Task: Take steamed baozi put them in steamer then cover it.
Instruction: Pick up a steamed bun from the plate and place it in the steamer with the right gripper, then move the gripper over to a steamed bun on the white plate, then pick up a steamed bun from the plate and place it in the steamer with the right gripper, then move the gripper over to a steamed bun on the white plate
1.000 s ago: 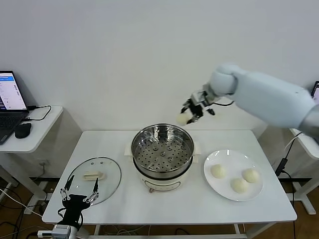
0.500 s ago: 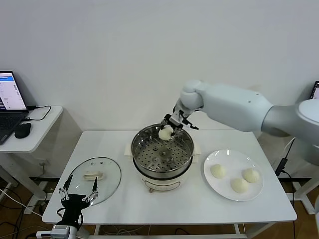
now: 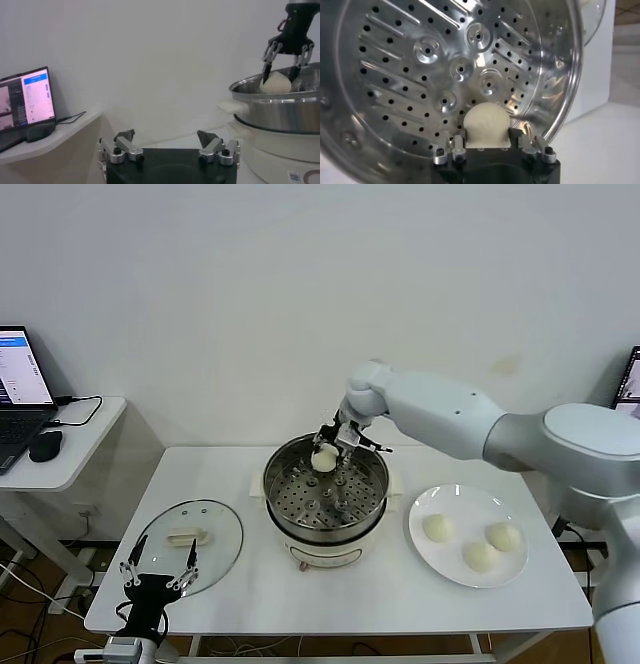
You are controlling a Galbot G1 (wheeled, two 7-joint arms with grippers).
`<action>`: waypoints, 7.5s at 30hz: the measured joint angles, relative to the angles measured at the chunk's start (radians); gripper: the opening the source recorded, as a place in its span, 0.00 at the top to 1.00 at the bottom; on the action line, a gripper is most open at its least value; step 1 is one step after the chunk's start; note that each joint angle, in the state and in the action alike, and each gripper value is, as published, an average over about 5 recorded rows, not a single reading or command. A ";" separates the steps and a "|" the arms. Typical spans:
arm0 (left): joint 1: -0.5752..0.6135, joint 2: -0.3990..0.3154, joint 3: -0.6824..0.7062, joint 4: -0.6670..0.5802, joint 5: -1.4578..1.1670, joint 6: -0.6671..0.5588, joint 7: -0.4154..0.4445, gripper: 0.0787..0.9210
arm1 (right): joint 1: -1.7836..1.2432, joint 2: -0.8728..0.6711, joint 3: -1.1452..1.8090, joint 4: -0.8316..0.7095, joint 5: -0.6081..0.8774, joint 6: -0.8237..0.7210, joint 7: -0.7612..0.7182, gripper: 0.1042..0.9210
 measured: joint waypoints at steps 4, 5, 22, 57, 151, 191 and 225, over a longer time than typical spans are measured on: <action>0.000 -0.005 0.000 -0.003 0.001 0.000 -0.002 0.12 | -0.006 0.005 0.004 -0.011 -0.020 0.018 0.013 0.26; 0.000 -0.006 0.000 -0.004 0.001 0.000 -0.003 0.12 | -0.006 0.005 0.004 -0.012 -0.022 0.020 0.015 0.22; 0.014 -0.002 -0.010 -0.041 0.003 0.011 -0.003 0.12 | 0.219 -0.154 -0.102 0.246 0.332 -0.249 -0.111 0.12; 0.015 0.010 -0.018 -0.072 0.024 0.020 -0.002 0.12 | 0.011 -0.752 0.012 0.578 0.465 -0.827 -0.238 0.12; -0.017 0.015 -0.021 -0.050 0.022 0.002 -0.009 0.12 | 0.243 -0.280 -0.019 0.533 0.915 -1.158 -0.043 0.48; -0.008 -0.002 -0.018 -0.060 0.033 -0.013 -0.009 0.12 | 0.043 0.026 -0.031 0.306 1.019 -1.291 0.151 0.23; -0.004 0.027 0.005 -0.105 0.038 0.019 0.001 0.12 | 0.272 -0.782 -0.090 0.749 0.627 -0.951 -0.329 0.12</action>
